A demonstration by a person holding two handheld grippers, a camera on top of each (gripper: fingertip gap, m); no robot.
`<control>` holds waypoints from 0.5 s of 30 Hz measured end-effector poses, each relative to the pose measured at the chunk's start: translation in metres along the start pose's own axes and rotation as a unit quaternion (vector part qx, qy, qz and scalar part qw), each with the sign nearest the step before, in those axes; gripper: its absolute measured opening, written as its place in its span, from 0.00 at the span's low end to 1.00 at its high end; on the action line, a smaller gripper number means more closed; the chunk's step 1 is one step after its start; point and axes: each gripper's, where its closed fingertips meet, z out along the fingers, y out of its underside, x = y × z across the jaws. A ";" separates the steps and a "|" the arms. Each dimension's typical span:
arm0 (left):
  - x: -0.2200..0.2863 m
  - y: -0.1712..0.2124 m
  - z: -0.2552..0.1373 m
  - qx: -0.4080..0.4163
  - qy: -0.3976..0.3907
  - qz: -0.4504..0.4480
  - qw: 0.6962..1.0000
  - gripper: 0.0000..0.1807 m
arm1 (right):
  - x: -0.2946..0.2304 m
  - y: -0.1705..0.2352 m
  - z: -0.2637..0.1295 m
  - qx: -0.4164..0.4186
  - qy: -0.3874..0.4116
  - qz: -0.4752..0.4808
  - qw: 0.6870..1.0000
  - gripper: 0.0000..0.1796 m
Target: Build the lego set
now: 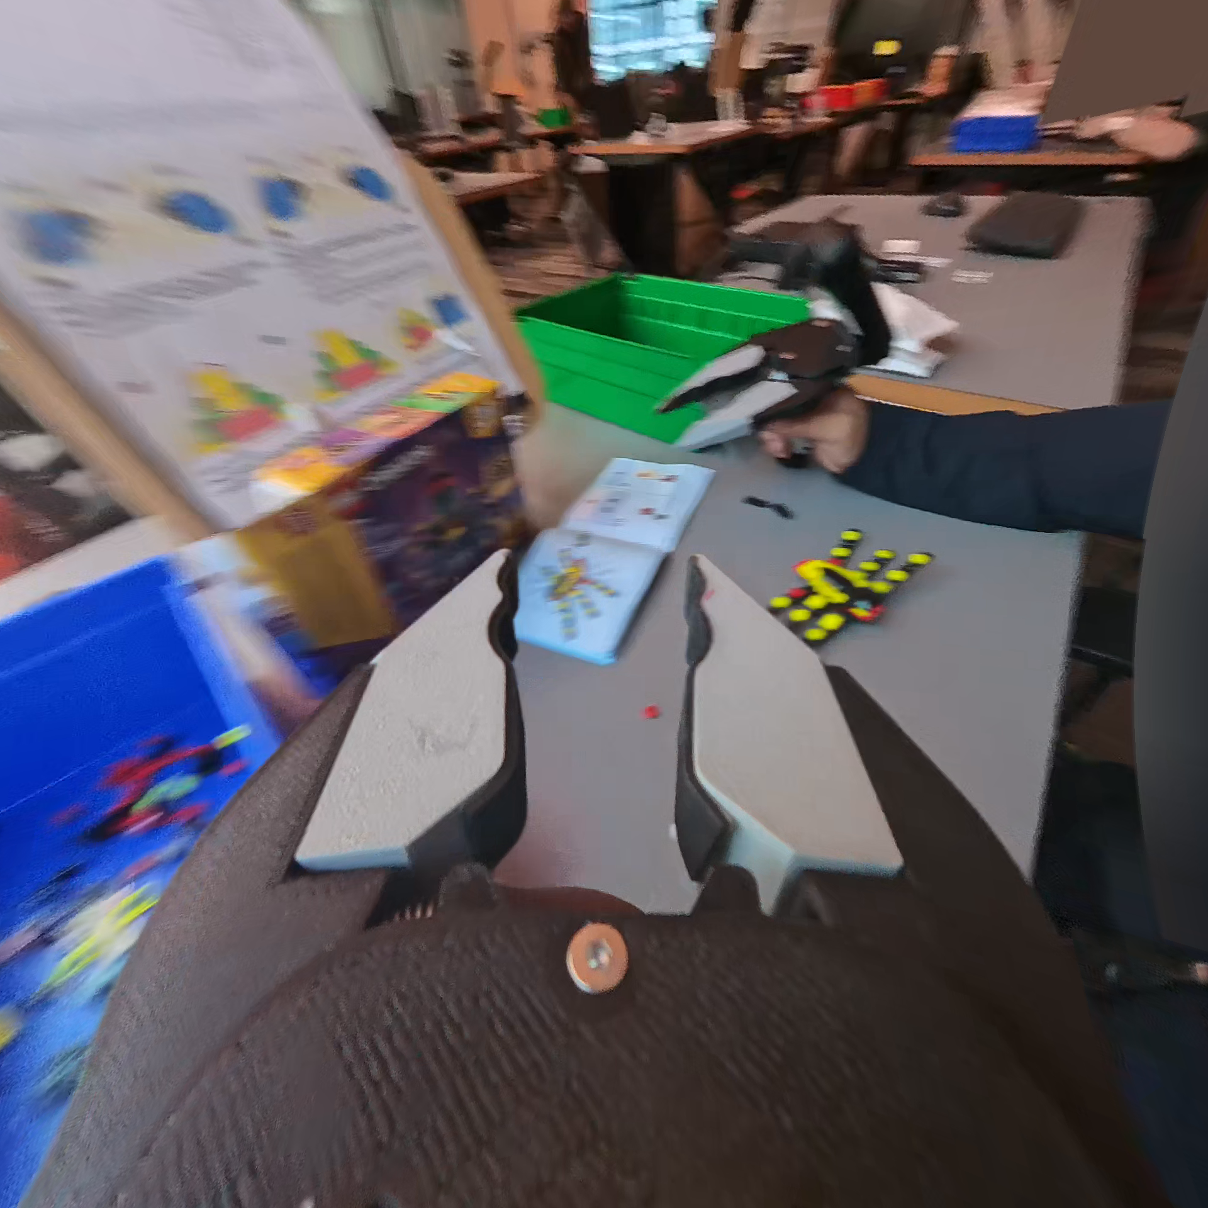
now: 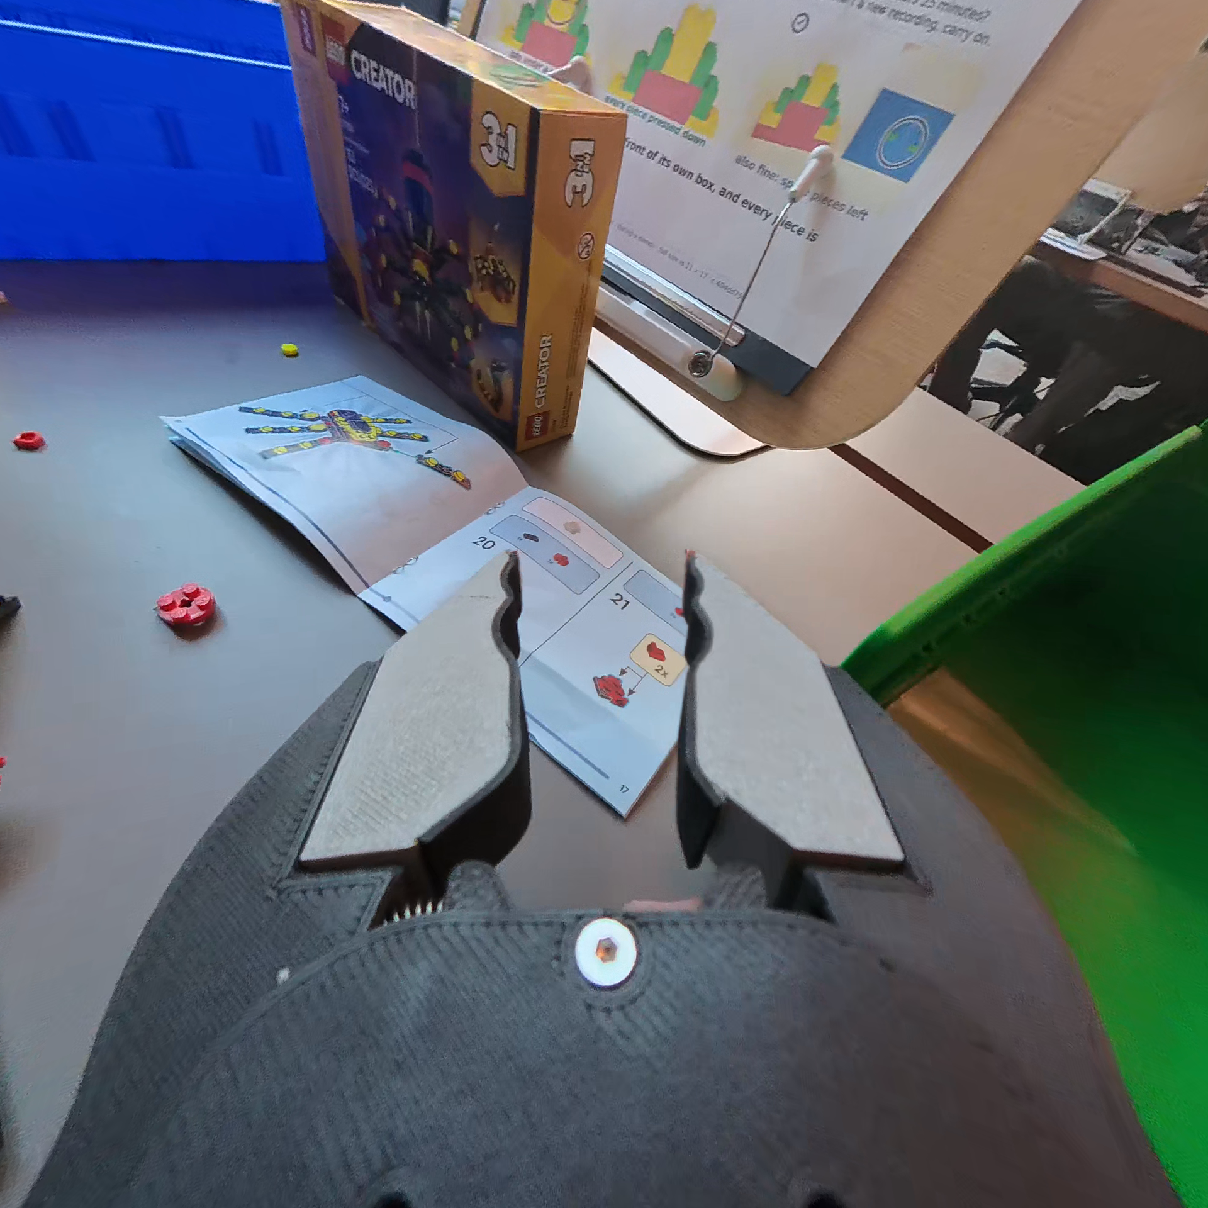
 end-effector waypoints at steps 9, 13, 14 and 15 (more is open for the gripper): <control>-0.063 0.093 -0.086 -0.160 -0.011 -0.114 0.980 0.32 | 0.011 0.004 -0.001 -0.011 0.039 0.007 0.999 0.26; -0.020 0.115 -0.064 -0.176 0.093 -0.109 0.974 0.46 | 0.013 0.005 -0.001 -0.014 0.045 0.009 0.999 0.23; -0.014 0.116 -0.063 -0.182 0.115 -0.099 0.971 0.37 | 0.013 0.005 -0.001 -0.014 0.046 0.009 0.999 0.23; -0.010 0.112 -0.064 -0.181 0.139 -0.097 0.969 0.26 | 0.014 0.005 -0.001 -0.014 0.047 0.009 0.999 0.23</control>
